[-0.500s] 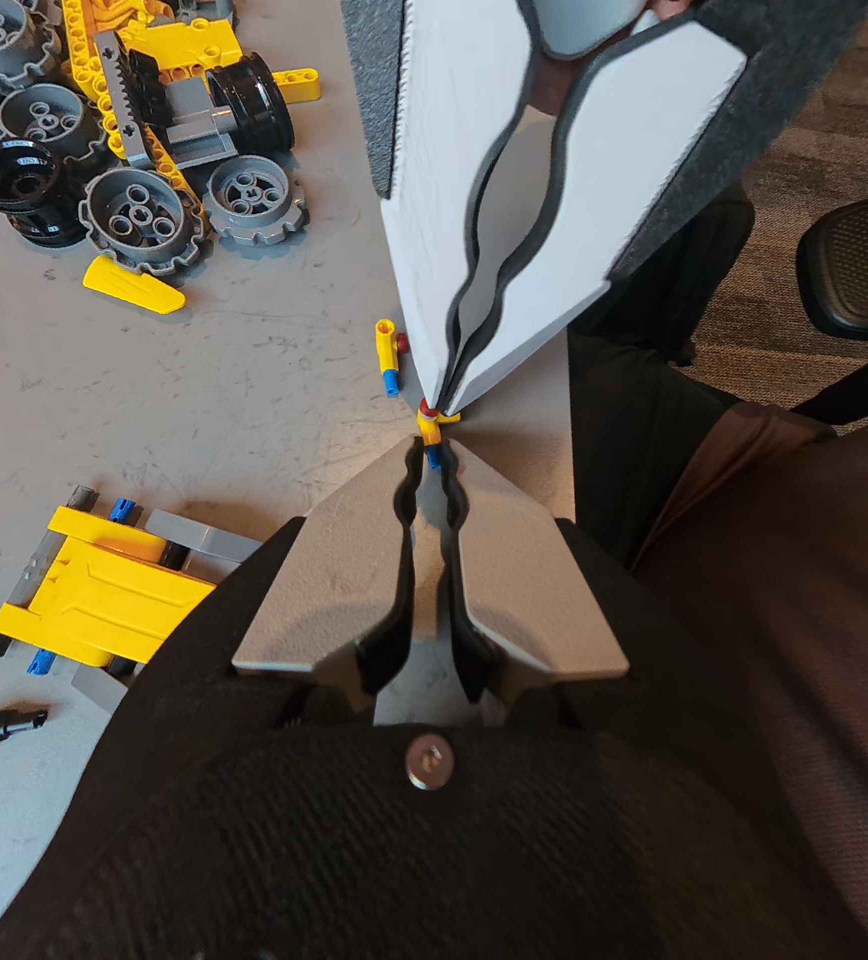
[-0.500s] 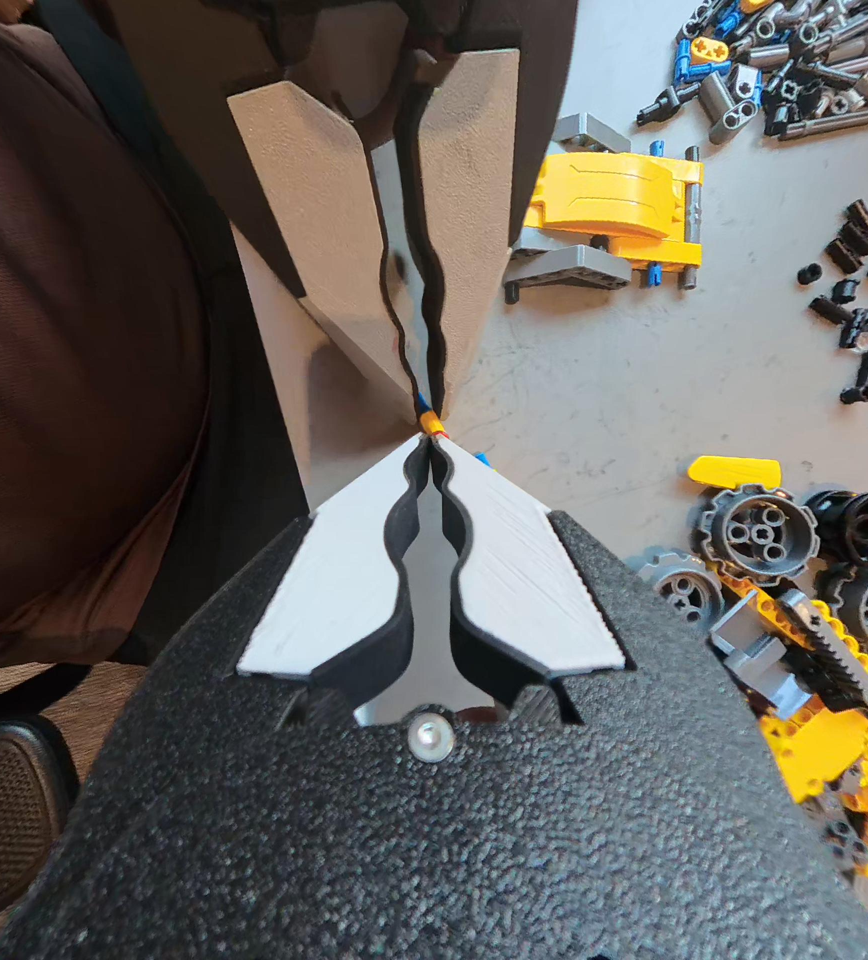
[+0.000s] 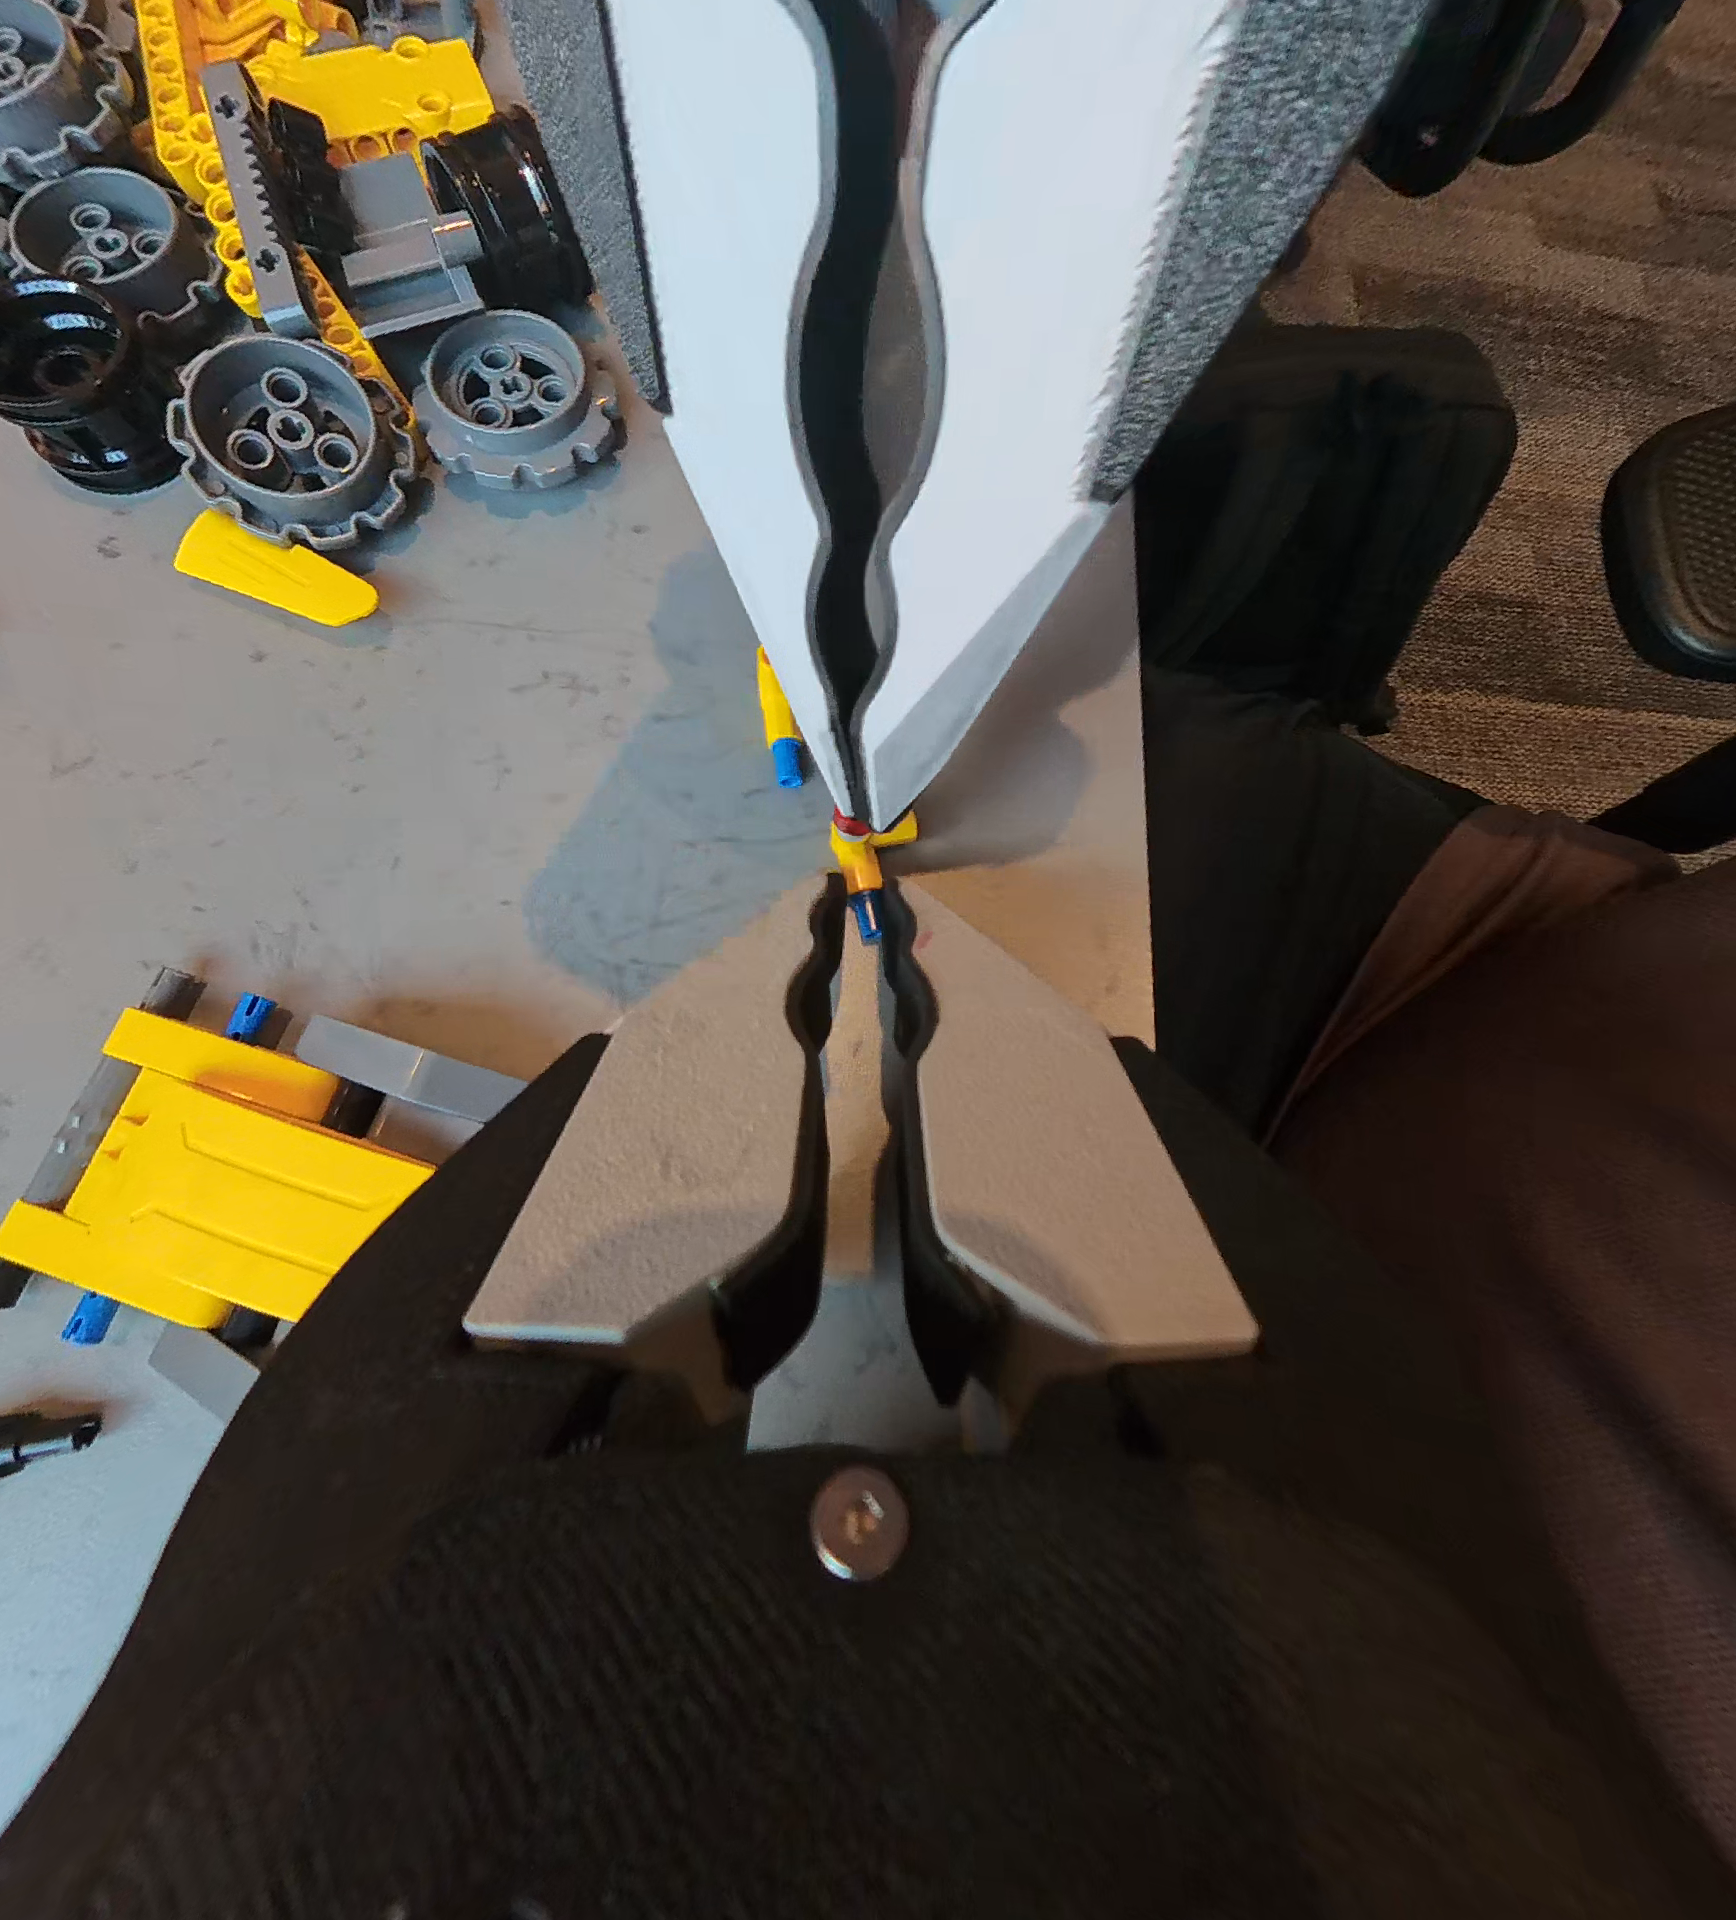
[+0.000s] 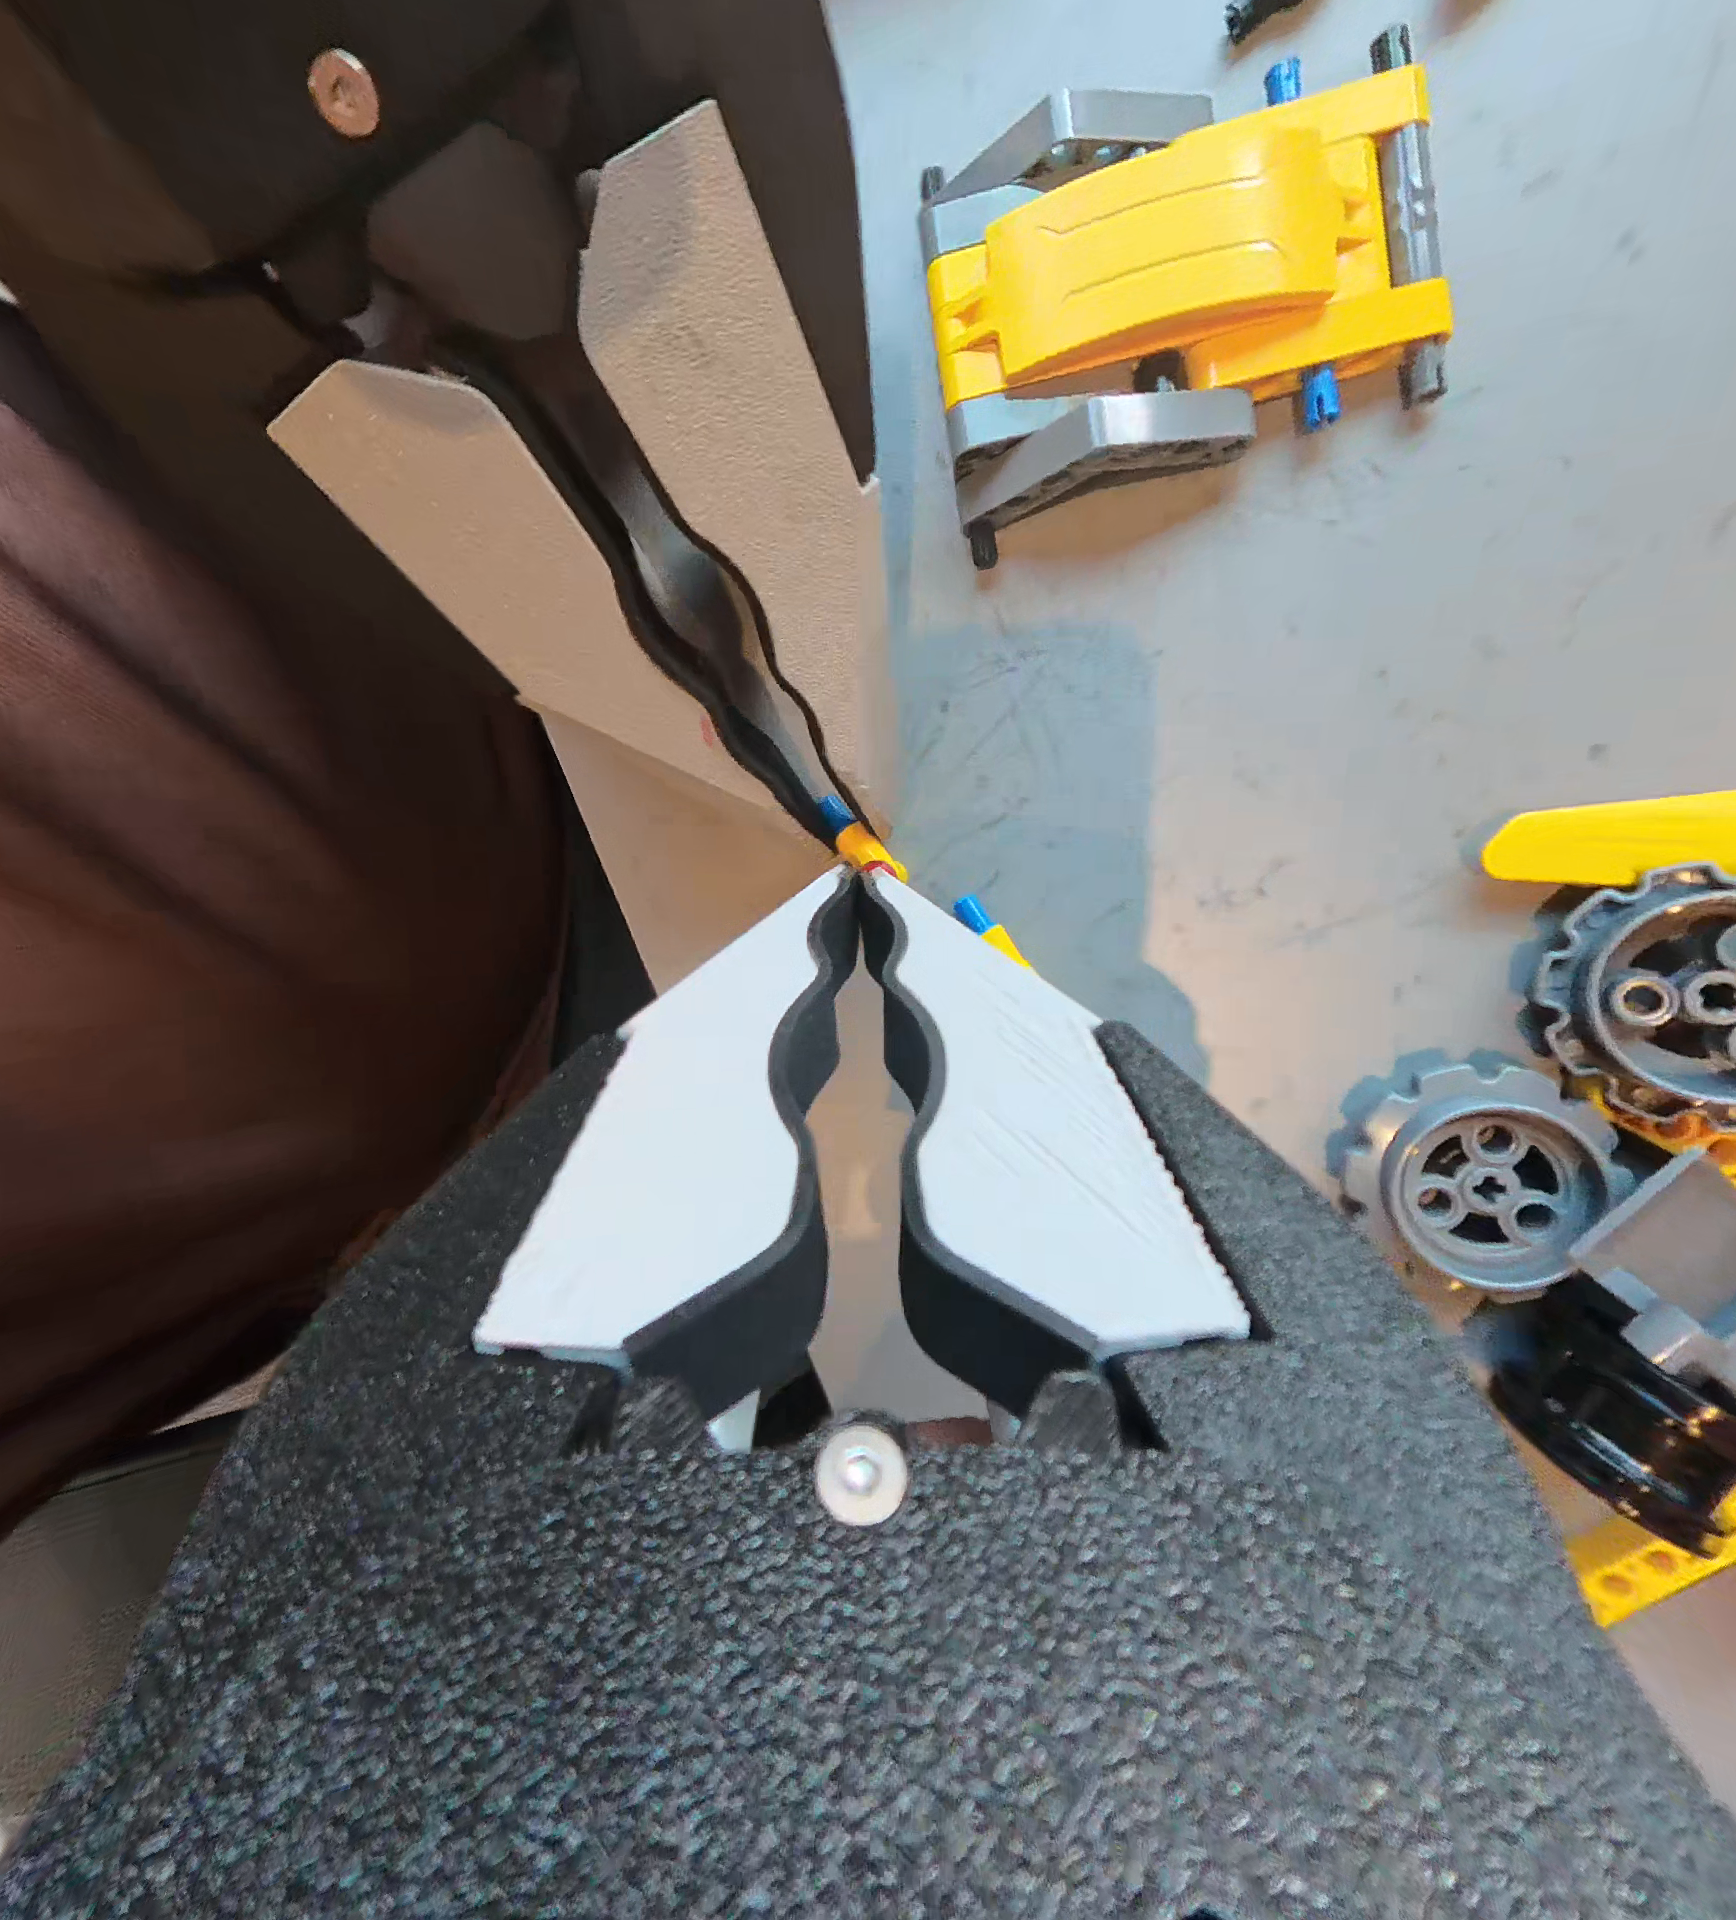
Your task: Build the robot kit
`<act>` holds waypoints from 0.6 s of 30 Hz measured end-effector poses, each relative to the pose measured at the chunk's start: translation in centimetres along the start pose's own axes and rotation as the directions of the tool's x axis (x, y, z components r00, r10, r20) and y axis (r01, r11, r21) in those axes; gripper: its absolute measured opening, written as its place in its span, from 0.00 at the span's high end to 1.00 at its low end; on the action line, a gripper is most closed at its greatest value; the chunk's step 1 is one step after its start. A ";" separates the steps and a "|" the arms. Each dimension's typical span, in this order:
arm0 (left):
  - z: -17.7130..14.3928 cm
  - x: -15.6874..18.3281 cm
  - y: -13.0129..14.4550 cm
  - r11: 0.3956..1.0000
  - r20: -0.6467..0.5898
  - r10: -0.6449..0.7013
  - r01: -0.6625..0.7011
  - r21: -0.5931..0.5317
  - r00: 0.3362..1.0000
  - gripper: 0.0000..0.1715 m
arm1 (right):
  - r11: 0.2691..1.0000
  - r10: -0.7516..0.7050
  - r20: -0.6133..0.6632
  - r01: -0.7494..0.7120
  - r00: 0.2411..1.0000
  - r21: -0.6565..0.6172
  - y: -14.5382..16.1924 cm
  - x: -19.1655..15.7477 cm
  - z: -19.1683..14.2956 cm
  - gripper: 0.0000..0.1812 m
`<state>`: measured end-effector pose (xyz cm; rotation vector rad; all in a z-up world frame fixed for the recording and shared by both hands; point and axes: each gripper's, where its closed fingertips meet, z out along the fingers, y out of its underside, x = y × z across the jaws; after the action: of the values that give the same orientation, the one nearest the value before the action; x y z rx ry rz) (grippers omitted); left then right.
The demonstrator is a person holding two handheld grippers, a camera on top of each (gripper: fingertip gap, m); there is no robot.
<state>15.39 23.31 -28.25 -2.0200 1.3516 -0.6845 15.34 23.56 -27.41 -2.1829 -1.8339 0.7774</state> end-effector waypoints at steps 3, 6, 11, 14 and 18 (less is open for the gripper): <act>0.0 0.0 0.0 1.000 0.000 -0.001 0.001 0.000 1.000 0.98 | 0.998 0.068 0.017 -0.068 0.998 -0.003 0.0 0.0 0.0 1.00; 0.0 0.0 0.0 1.000 -0.001 -0.003 0.003 0.000 1.000 0.98 | 0.989 0.146 0.037 -0.146 0.989 -0.008 -0.1 0.1 0.0 1.00; 0.0 -0.1 0.0 1.000 0.004 -0.003 0.003 0.000 1.000 0.98 | 0.978 0.208 0.036 -0.207 0.977 -0.020 -0.1 0.1 0.0 1.00; 0.0 -0.1 0.0 1.000 0.005 -0.003 0.003 0.000 1.000 0.98 | 0.972 0.235 0.029 -0.234 0.972 -0.031 -0.1 0.1 0.0 1.00; 0.0 -0.1 0.0 1.000 0.007 -0.002 0.002 0.000 1.000 0.98 | 0.969 0.244 0.004 -0.244 0.970 -0.040 -0.1 0.1 0.0 1.00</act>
<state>15.33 23.40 -28.26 -2.0228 1.3456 -0.6776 15.23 23.69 -27.40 -2.4662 -1.6161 0.8028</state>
